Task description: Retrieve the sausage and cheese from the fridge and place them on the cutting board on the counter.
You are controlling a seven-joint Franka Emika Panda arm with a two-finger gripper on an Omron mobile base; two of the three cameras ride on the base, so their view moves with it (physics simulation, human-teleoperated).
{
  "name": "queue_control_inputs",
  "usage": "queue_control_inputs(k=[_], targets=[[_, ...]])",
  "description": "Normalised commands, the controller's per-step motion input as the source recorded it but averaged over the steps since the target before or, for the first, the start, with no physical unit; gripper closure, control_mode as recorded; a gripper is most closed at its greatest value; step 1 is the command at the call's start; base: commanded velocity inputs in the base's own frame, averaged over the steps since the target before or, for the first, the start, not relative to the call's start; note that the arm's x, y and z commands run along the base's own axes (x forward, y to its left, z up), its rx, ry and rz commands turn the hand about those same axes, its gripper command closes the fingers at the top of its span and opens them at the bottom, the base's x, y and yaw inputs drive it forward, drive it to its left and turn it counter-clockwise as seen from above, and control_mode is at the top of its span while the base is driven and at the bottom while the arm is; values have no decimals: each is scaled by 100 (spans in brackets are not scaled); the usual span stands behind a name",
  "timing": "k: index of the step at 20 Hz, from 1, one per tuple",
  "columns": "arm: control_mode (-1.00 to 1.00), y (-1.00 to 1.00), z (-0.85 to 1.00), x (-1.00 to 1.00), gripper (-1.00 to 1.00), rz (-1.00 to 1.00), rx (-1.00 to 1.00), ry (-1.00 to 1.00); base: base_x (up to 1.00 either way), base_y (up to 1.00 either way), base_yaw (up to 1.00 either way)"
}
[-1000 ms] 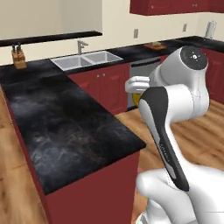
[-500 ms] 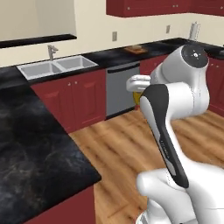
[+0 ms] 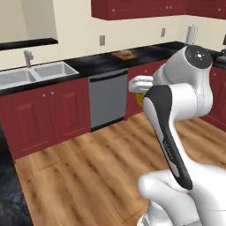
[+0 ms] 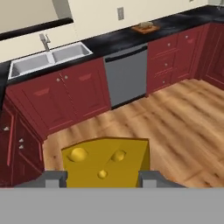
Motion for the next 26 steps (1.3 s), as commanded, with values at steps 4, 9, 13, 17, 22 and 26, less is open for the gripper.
queue_control_inputs(k=[4,9,13,17,22,26], targets=[[100,0,0,0,100,0,0,0,100,-93,20],[100,0,0,0,100,0,0,0,100,-85,20],[100,0,0,0,100,0,0,0,100,-71,18],[100,0,0,0,100,0,0,0,100,-58,21],[100,0,0,0,100,0,0,0,100,-38,28],[100,0,0,0,100,0,0,0,100,-47,31]])
